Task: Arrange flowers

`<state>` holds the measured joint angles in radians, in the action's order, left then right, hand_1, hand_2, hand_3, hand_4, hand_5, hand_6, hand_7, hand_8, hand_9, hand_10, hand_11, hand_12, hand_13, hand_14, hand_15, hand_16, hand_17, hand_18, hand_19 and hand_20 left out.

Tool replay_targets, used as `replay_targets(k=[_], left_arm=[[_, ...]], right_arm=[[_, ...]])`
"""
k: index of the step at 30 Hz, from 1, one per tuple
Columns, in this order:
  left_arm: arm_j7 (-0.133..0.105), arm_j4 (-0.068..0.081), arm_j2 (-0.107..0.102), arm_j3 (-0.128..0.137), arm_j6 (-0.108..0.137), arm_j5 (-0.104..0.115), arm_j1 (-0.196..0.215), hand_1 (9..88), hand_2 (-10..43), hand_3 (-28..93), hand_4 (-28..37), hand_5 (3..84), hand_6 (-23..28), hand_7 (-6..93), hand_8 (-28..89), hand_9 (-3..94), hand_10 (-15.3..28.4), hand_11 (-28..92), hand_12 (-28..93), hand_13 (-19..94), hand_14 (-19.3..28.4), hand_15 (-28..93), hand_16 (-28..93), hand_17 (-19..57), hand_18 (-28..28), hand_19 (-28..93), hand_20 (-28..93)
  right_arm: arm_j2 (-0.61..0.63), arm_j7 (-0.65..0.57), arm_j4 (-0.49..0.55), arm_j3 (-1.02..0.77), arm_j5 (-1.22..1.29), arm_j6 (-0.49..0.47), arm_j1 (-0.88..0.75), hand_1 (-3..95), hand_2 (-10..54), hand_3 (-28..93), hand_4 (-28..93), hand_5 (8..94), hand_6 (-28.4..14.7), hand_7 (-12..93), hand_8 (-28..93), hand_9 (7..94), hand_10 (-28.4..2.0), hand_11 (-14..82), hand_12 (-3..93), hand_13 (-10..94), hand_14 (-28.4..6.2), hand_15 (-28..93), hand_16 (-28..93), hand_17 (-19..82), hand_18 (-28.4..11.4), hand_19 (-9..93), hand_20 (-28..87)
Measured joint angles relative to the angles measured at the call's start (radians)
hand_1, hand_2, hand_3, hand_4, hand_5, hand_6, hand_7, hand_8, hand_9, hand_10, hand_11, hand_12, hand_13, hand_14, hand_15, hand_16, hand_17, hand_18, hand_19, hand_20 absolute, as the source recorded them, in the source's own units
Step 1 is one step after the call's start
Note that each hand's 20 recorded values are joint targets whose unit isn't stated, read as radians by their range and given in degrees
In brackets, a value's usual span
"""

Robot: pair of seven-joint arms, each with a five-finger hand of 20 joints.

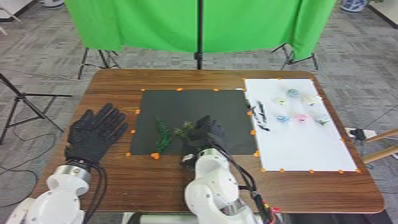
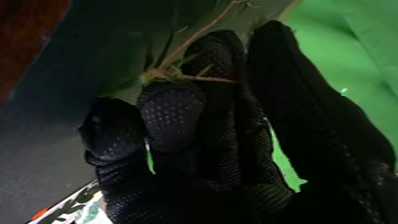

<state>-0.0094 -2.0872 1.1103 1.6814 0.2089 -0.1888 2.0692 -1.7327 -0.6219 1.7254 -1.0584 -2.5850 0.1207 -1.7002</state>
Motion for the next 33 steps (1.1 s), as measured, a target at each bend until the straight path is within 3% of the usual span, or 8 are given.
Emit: replay_targets(k=[6, 8, 12, 16, 21, 29, 33], left_arm=[[-0.002, -0.001, -0.001, 0.001, 0.0, 0.002, 0.0, 31.2, 15.9, 72, -26.8, 45.8, 8.5, 12.3, -8, 38.3, 14.3, 17, 13, 29, 14.8, 37, -5, -3.4, 13.0, 30, 15], [-0.004, -0.001, -0.001, 0.002, 0.0, 0.003, 0.001, 31.2, 15.9, 72, -26.8, 45.8, 8.5, 12.2, -8, 38.3, 14.3, 17, 13, 29, 14.8, 37, -5, -3.3, 12.9, 30, 15], [-0.013, -0.004, -0.001, 0.01, 0.0, 0.006, 0.008, 31.3, 15.9, 72, -26.9, 45.8, 8.5, 11.9, -8, 38.3, 14.4, 17, 13, 29, 14.8, 37, -5, -2.9, 12.6, 29, 15], [-0.038, -0.017, -0.001, 0.028, 0.0, 0.014, 0.027, 31.3, 15.8, 72, -26.8, 45.8, 8.5, 11.9, -8, 38.4, 14.4, 17, 13, 29, 14.7, 36, -5, -2.8, 12.5, 28, 14], [-0.052, -0.028, -0.001, 0.052, 0.0, 0.018, 0.053, 31.3, 15.8, 72, -26.9, 45.8, 8.5, 12.1, -8, 38.4, 14.4, 17, 13, 29, 14.7, 36, -5, -2.8, 12.4, 28, 14], [-0.051, -0.028, 0.0, 0.054, 0.0, 0.018, 0.053, 31.4, 15.8, 72, -26.9, 45.8, 8.4, 12.6, -8, 38.5, 14.4, 17, 13, 29, 14.8, 36, -5, -3.0, 12.4, 28, 15], [-0.051, -0.028, 0.005, 0.063, -0.001, 0.018, 0.054, 31.4, 15.8, 72, -26.9, 45.9, 8.4, 12.6, -8, 38.6, 14.5, 17, 13, 29, 14.7, 37, -5, -3.2, 12.6, 29, 15]], right_arm=[[0.009, -0.008, 0.014, 0.017, 0.016, -0.019, -0.001, 54.1, -9.5, 69, -22, 65.2, -7.4, 25, 4, 80.0, -12.3, 34.2, 49.5, 75, -13.0, 67, 40, 50, -24.2, 93, 39], [0.012, -0.01, 0.019, 0.019, 0.021, -0.019, -0.001, 52.7, -9.5, 70, -22, 64.6, -7.7, 22, -7, 79.0, -13.2, 35.3, 47.7, 74, -13.5, 67, 39, 50, -24.1, 93, 38], [0.028, -0.012, 0.035, 0.033, 0.035, -0.015, 0.001, 47.5, -9.5, 73, -21, 65.3, -8.8, 17, -10, 78.7, -16.6, 32.5, 34.3, 73, -13.6, 61, 35, 48, -24.1, 93, 30], [0.073, -0.003, 0.075, 0.06, 0.072, -0.021, 0.008, 44.8, -9.5, 74, -20, 65.0, -10.6, 13, -10, 76.7, -19.7, 25.7, 21.1, 73, -14.6, 50, 26, 47, -23.6, 88, 18], [0.125, 0.001, 0.115, 0.074, 0.097, -0.038, 0.021, 43.4, -9.5, 75, -19, 64.4, -11.9, 12, -10, 73.6, -21.6, 19.8, 17.5, 70, -17.4, 43, 20, 46, -23.5, 81, 8], [0.153, -0.001, 0.152, 0.081, 0.097, -0.059, 0.022, 39.7, -7.1, 75, -19, 62.8, -12.4, 11, -9, 69.8, -23.0, 18.2, 16.6, 67, -19.1, 43, 18, 43, -24.2, 82, 5], [0.181, 0.007, 0.196, 0.08, 0.091, -0.07, 0.012, 34.3, 1.8, 73, -20, 69.4, -10.5, 14, -9, 74.2, -22.6, 20.4, 18.1, 69, -18.8, 45, 18, 43, -24.9, 86, 6]])
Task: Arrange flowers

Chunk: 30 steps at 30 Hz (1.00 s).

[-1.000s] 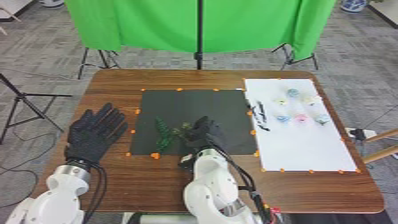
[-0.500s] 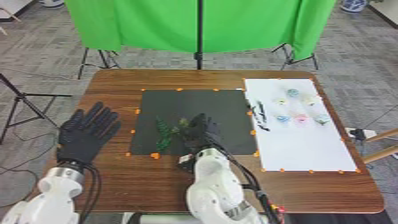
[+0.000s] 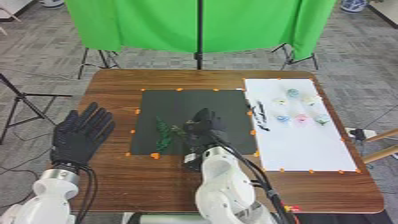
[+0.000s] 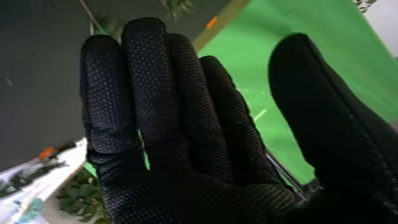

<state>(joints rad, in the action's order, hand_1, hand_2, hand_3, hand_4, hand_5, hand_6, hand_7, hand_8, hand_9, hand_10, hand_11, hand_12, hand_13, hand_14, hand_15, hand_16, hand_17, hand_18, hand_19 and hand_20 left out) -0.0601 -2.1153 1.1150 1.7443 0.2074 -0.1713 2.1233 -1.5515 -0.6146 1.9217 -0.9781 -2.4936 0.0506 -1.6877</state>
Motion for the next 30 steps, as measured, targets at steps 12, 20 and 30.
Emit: replay_targets(k=[12, 20, 30], left_arm=[[0.0, -0.017, 0.03, 0.034, -0.005, -0.001, 0.037, 31.4, 15.9, 72, -26.8, 45.9, 8.3, 12.9, -8, 38.7, 14.4, 17, 13, 29, 14.7, 37, -5, -3.5, 12.9, 29, 15], [0.003, -0.015, 0.033, 0.028, -0.004, -0.001, 0.033, 31.3, 16.0, 72, -26.9, 46.0, 8.4, 13.1, -8, 38.7, 14.5, 18, 13, 29, 14.6, 37, -5, -3.6, 12.9, 30, 15], [0.003, -0.012, 0.037, 0.027, -0.003, 0.005, 0.035, 31.3, 16.1, 72, -27.0, 46.0, 8.4, 13.2, -8, 38.5, 14.5, 18, 13, 29, 14.6, 37, -5, -3.6, 12.9, 30, 15]], right_arm=[[0.123, -0.026, 0.169, -0.1, 0.168, -0.246, -0.082, 30.9, 9.1, 71, -18, 79.4, -8.2, 15, -10, 74.5, -23.3, 20.8, 20.5, 64, -20.6, 48, 20, 38, -26.6, 88, 8], [0.102, -0.017, 0.151, -0.078, 0.119, -0.37, -0.094, 30.3, 10.0, 70, -18, 78.9, -9.0, 12, -10, 73.7, -23.7, 20.2, 20.3, 63, -21.2, 49, 19, 37, -26.8, 87, 9], [0.065, -0.024, 0.139, -0.059, 0.104, -0.401, -0.094, 29.6, 10.3, 70, -18, 78.5, -9.4, 12, -9, 73.5, -24.0, 19.9, 20.2, 63, -21.5, 49, 19, 37, -27.1, 87, 10]])
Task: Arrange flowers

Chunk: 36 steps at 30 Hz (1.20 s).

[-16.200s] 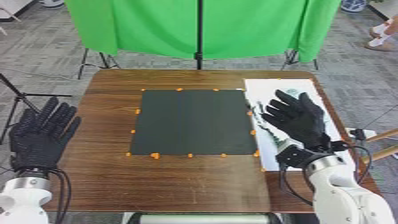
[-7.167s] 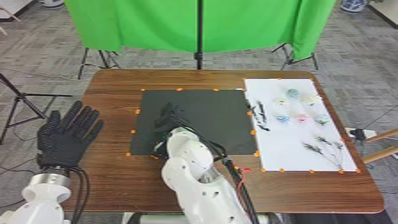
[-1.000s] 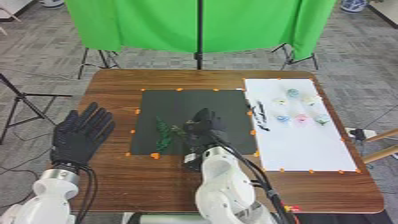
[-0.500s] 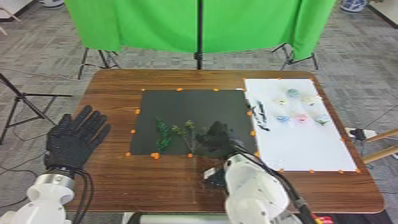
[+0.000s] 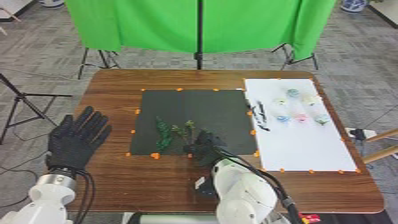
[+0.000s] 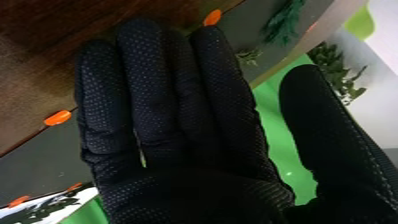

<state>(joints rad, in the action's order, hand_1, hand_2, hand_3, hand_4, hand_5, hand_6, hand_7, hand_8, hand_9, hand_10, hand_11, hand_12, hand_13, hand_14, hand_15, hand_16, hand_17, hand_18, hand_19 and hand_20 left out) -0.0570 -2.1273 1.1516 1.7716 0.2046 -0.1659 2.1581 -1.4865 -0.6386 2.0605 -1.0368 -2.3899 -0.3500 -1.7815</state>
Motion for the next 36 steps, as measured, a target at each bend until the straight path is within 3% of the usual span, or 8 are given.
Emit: replay_targets(k=[4, 7, 11, 14, 16, 19, 25, 36], left_arm=[[-0.002, 0.0, 0.005, 0.002, 0.0, 0.002, 0.005, 31.2, 16.2, 72, -26.9, 46.0, 8.5, 13.2, -8, 38.5, 14.3, 18, 14, 29, 14.7, 37, -5, -3.6, 12.9, 30, 15], [-0.002, 0.0, 0.011, 0.004, -0.001, 0.002, 0.008, 31.3, 16.2, 72, -26.9, 46.0, 8.4, 13.1, -8, 38.5, 14.4, 18, 14, 29, 14.7, 37, -5, -3.6, 12.9, 30, 15], [-0.006, -0.001, 0.014, 0.004, -0.001, 0.003, 0.01, 31.4, 16.0, 72, -26.9, 46.0, 8.3, 13.2, -8, 38.6, 14.4, 18, 13, 29, 14.7, 37, -5, -3.6, 12.9, 30, 15], [-0.01, -0.001, 0.014, 0.002, 0.0, 0.003, 0.01, 31.5, 16.1, 72, -27.0, 46.0, 8.3, 13.4, -8, 38.5, 14.3, 18, 13, 29, 14.6, 37, -5, -3.6, 12.9, 30, 15], [-0.011, -0.001, 0.014, -0.001, -0.001, 0.003, 0.009, 31.4, 16.1, 72, -26.9, 46.0, 8.3, 13.4, -8, 38.6, 14.3, 18, 14, 29, 14.6, 37, -5, -3.7, 13.0, 30, 15], [-0.011, -0.001, 0.014, -0.004, -0.001, 0.003, 0.007, 31.3, 16.0, 72, -26.9, 46.0, 8.4, 13.3, -8, 38.6, 14.4, 18, 14, 29, 14.6, 37, -5, -3.7, 13.0, 30, 15], [-0.012, -0.002, 0.014, -0.006, 0.0, 0.003, 0.004, 31.3, 16.0, 72, -27.0, 46.1, 8.5, 13.3, -8, 38.6, 14.4, 18, 14, 29, 14.7, 37, -5, -3.7, 13.0, 30, 15], [-0.019, -0.004, 0.013, -0.015, 0.009, 0.009, 0.0, 31.7, 15.8, 72, -27.0, 46.4, 8.5, 14.1, -8, 39.0, 14.5, 19, 14, 29, 14.8, 39, -5, -3.8, 13.1, 30, 15]], right_arm=[[0.001, -0.01, 0.001, -0.006, 0.008, 0.009, 0.0, 32.2, 5.0, 71, -17, 77.0, -8.6, 17, -8, 73.9, -23.5, 21.1, 20.7, 64, -20.9, 50, 19, 38, -26.8, 88, 11], [0.01, -0.014, 0.004, -0.024, 0.009, 0.054, 0.002, 38.7, -5.3, 71, -17, 77.9, -7.2, 22, -7, 76.4, -21.6, 24.4, 21.7, 67, -19.0, 53, 21, 40, -26.7, 90, 12], [0.049, -0.012, -0.009, -0.062, -0.041, 0.273, 0.016, 39.5, -9.0, 72, -18, 74.0, -7.9, 18, -8, 73.7, -22.3, 24.7, 22.0, 64, -19.4, 54, 22, 39, -26.7, 90, 13], [0.076, -0.019, -0.05, -0.128, -0.132, 0.439, 0.052, 38.3, -9.5, 72, -19, 67.8, -10.5, 14, -9, 66.9, -24.0, 23.2, 20.1, 56, -21.6, 56, 20, 36, -27.2, 91, 13], [0.085, -0.034, -0.084, -0.192, -0.175, 0.461, 0.091, 39.1, -9.5, 72, -22, 59.8, -13.4, 12, -9, 54.9, -27.0, 20.3, 18.3, 39, -26.1, 60, 16, 30, -28.3, 90, 16], [0.098, -0.067, -0.129, -0.276, -0.181, 0.396, 0.163, 40.0, -9.5, 73, -25, 58.0, -14.6, 11, -9, 51.4, -27.5, 19.6, 18.0, 34, -27.7, 62, 15, 27, -28.4, 89, 19], [0.137, -0.078, -0.213, -0.325, -0.181, 0.09, 0.291, 39.7, -9.5, 69, -27, 58.0, -14.8, 10, -8, 51.4, -27.2, 19.2, 18.4, 33, -28.0, 63, 16, 26, -28.4, 87, 27], [0.168, -0.005, -0.305, -0.287, -0.204, -0.033, 0.365, 39.2, -9.5, 66, -28, 55.7, -15.8, 6, -8, 52.4, -27.3, 12.2, 15.7, 37, -28.4, 69, 27, 27, -28.4, 87, 57]])
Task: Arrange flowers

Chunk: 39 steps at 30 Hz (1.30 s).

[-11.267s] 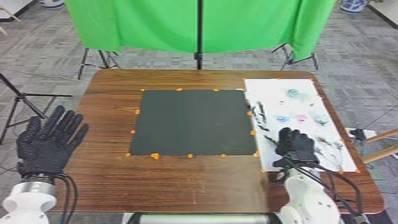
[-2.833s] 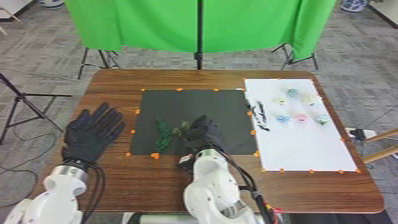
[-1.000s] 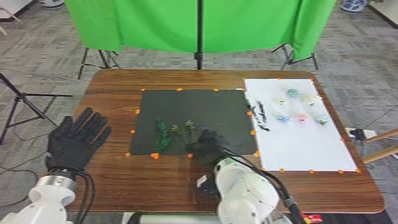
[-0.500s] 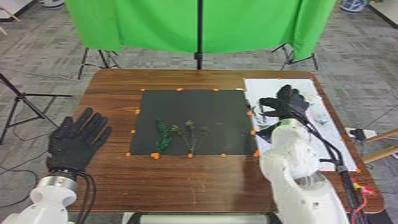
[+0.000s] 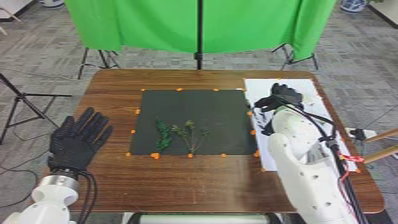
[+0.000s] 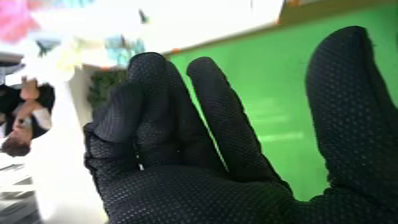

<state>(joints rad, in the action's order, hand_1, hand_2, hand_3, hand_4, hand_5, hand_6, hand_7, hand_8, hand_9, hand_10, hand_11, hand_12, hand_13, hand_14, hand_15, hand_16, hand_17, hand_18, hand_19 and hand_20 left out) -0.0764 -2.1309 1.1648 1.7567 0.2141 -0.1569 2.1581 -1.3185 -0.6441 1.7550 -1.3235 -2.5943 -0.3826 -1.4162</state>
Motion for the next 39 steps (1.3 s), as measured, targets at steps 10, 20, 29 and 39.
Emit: replay_targets(k=[10, 20, 29, 39], left_arm=[[-0.004, -0.001, 0.0, -0.018, 0.016, 0.018, -0.01, 31.5, 15.6, 73, -26.8, 46.7, 8.7, 14.3, -8, 39.3, 14.4, 19, 14, 29, 14.8, 39, -5, -3.8, 13.1, 31, 16], [-0.004, -0.003, 0.001, -0.017, 0.024, 0.027, -0.009, 31.6, 15.2, 73, -27.0, 46.8, 8.6, 14.5, -9, 39.4, 14.5, 19, 13, 29, 14.8, 39, -5, -3.8, 13.1, 31, 16], [0.004, 0.001, 0.006, -0.026, 0.023, 0.023, -0.025, 34.3, 12.2, 73, -26.0, 46.8, 8.6, 14.9, -9, 39.4, 14.3, 20, 13, 29, 14.7, 40, -5, -3.8, 13.1, 31, 16], [0.015, 0.002, 0.01, -0.024, 0.02, 0.01, -0.03, 44.4, 3.7, 72, -15.2, 46.3, 7.8, 17.1, -9, 39.3, 13.7, 21, 13, 30, 13.6, 40, -6, -3.6, 13.1, 32, 15]], right_arm=[[-0.052, -0.001, -0.125, 0.001, -0.027, -0.047, 0.041, 41.8, -9.5, 64, -28, 55.9, -14.7, 9, -8, 55.5, -25.0, 16.1, 16.7, 40, -26.8, 72, 28, 28, -28.4, 88, 61], [-0.083, 0.027, -0.135, 0.019, -0.121, -0.045, 0.037, 54.7, -9.5, 70, -28, 67.5, -5.8, 25, -7, 70.3, -17.7, 28.0, 27.1, 53, -20.9, 73, 36, 30, -28.4, 89, 57], [-0.1, 0.058, -0.155, 0.044, -0.195, -0.004, 0.034, 69.3, -9.5, 58, -28, 75.5, -3.3, 33, 14, 81.8, -13.4, 17.9, 46.9, 58, -17.4, 69, 48, 31, -27.3, 88, 56], [-0.097, 0.088, -0.182, 0.059, -0.267, 0.175, -0.01, 68.5, -9.5, 68, -28, 81.6, -2.6, 32, 18, 88.8, -11.1, 13.8, 47.4, 67, -11.8, 61, 54, 35, -28.3, 89, 59]])
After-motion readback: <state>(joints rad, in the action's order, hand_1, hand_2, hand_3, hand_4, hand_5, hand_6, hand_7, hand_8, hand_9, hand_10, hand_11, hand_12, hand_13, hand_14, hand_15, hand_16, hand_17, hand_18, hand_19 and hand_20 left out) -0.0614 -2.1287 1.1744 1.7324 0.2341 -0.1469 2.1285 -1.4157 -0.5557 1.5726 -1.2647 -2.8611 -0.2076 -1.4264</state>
